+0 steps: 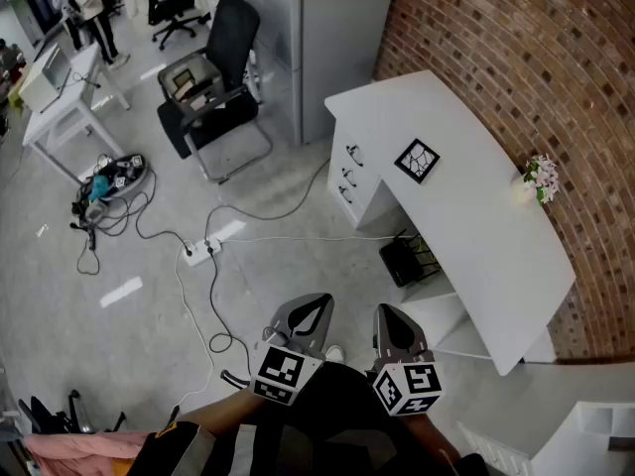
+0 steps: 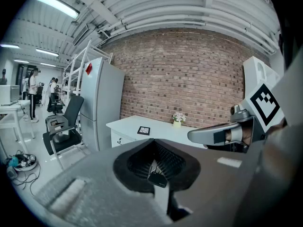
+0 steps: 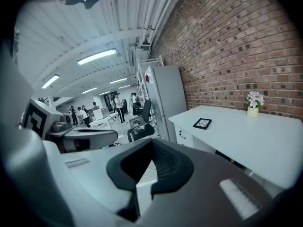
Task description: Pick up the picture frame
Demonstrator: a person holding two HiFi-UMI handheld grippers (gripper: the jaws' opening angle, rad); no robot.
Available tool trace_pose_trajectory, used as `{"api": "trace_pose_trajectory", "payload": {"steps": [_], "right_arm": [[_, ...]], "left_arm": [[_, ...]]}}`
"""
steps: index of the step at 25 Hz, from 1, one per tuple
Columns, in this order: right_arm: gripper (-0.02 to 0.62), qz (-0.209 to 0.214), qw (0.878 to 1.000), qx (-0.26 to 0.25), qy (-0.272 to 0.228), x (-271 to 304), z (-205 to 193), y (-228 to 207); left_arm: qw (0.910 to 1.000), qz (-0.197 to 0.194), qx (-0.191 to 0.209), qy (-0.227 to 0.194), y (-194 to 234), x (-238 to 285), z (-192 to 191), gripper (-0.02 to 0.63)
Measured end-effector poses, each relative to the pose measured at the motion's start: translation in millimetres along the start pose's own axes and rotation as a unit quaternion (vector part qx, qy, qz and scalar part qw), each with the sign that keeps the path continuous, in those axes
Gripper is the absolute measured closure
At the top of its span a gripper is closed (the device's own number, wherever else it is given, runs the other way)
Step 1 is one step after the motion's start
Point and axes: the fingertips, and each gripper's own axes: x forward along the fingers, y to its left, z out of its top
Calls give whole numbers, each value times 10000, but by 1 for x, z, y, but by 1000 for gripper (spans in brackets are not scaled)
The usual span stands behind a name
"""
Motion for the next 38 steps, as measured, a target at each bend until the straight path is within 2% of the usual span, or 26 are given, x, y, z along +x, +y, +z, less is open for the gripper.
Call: {"api": "trace_pose_trajectory", "payload": {"steps": [16,27,38], "right_arm": [[594,-91,9996,241,-74,5,-4,28],[594,-19,10000,64,1,30,-10,86],[594,-89,9998,-147,127,41,-11,111]], "left_arm": [[9999,-54,11,-87,24,-26,-4,607],[9999,-21,-134,-92,72,-62,-16,606],[9993,-97,-321,-188,93,-75,-19,606]]}}
